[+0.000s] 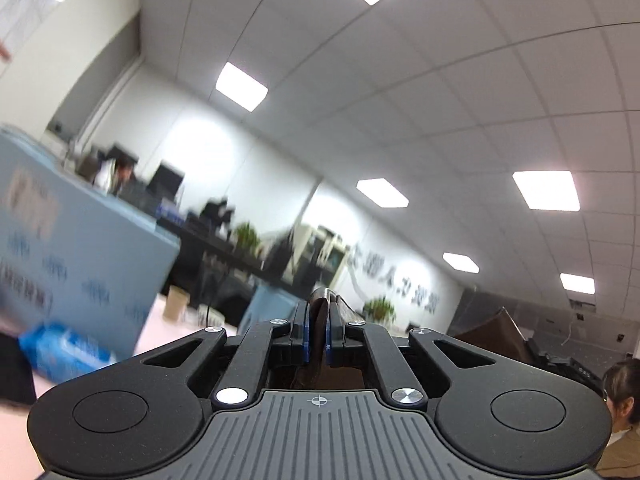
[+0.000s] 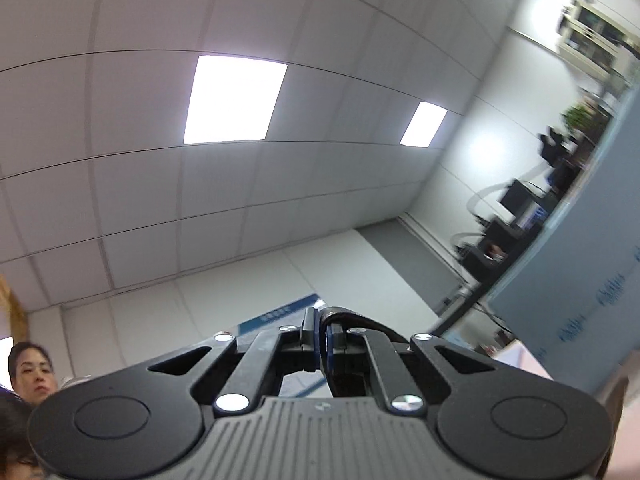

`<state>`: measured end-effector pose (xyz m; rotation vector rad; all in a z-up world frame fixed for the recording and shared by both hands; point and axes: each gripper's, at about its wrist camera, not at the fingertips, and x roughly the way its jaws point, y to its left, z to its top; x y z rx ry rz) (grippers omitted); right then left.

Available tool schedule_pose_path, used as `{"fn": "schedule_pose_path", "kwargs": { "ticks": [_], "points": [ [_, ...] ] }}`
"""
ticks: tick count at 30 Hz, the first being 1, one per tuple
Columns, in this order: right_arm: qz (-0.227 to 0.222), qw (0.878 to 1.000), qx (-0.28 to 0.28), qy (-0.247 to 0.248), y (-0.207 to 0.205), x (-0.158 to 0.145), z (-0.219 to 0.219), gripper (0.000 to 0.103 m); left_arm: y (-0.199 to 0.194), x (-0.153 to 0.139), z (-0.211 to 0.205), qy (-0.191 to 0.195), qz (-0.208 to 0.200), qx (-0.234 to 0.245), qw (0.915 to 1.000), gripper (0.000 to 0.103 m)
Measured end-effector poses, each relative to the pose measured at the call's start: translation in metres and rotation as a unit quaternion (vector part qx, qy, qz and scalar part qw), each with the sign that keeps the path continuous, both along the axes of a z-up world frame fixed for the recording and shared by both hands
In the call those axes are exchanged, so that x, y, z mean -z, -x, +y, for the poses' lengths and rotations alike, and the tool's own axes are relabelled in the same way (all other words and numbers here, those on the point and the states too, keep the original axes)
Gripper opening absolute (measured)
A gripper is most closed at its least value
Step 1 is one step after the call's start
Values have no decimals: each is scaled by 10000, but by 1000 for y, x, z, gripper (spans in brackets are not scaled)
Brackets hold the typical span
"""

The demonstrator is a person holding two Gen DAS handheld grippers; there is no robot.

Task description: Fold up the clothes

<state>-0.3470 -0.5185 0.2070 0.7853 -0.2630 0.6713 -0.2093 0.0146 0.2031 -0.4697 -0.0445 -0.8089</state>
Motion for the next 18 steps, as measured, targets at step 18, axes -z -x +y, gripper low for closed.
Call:
{"fn": "schedule_pose_path", "kwargs": {
  "ticks": [18],
  "points": [
    [-824, 9948, 365, 475, 45, -144, 30, 4, 48, -109, 20, 316, -1292, -960, 9864, 6]
  ]
}}
